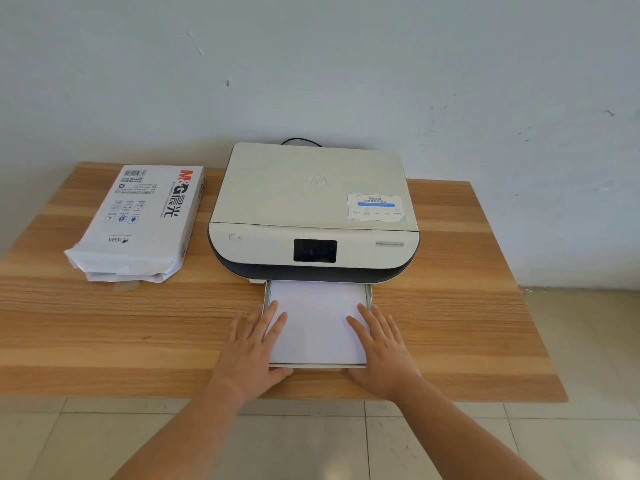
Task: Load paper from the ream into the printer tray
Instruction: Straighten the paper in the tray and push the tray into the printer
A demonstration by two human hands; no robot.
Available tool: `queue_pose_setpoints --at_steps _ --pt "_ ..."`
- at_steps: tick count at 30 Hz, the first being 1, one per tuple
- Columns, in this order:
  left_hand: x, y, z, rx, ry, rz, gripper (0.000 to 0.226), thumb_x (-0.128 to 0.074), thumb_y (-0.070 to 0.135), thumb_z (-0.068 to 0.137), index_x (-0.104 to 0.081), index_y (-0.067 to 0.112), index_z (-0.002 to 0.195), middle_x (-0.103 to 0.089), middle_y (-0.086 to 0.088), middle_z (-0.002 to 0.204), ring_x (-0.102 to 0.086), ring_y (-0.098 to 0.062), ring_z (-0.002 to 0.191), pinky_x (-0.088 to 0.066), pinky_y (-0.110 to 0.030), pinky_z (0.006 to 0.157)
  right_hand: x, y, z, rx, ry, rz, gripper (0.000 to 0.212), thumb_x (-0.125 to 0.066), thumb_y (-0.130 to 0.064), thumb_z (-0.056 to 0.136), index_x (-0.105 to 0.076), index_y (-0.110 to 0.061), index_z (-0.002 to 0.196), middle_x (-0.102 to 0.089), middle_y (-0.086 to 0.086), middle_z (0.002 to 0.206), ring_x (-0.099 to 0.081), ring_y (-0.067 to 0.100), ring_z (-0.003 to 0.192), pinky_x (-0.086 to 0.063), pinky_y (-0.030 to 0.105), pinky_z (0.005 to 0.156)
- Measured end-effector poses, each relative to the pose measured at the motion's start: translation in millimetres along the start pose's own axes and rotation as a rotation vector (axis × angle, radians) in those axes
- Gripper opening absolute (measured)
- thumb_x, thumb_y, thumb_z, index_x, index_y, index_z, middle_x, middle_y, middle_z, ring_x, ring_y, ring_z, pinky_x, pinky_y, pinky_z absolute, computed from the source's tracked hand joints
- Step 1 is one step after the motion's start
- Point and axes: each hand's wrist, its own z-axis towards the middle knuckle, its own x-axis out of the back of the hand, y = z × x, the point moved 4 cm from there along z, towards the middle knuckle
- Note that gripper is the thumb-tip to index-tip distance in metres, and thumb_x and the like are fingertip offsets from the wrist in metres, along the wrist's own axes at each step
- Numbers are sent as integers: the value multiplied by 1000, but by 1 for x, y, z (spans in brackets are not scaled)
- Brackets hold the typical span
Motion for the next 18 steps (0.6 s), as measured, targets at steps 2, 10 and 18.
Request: queue_pose_setpoints --at_steps 2,10,18 --pt "2 -1 4 3 0 9 102 -47 79 65 -23 25 148 -23 -3 158 -29 -27 141 3 -48 113 3 0 2 0 -2 -4 91 -44 -64 85 7 -32 152 21 -3 161 29 20 143 15 42 119" --pt "4 -4 18 10 29 38 100 -40 79 72 -7 29 151 0 -1 161 -3 -24 147 13 -48 112 8 3 15 -6 5 -10 91 -45 -64 87 9 -31 152 21 -2 161 30 20 143 16 42 118" --pt "6 -8 28 11 47 23 100 -43 77 74 -1 29 151 9 1 160 7 -23 147 15 -49 111 11 5 23 -10 10 -32 95 -42 -65 87 20 -29 149 24 -1 160 31 21 143 17 43 117"
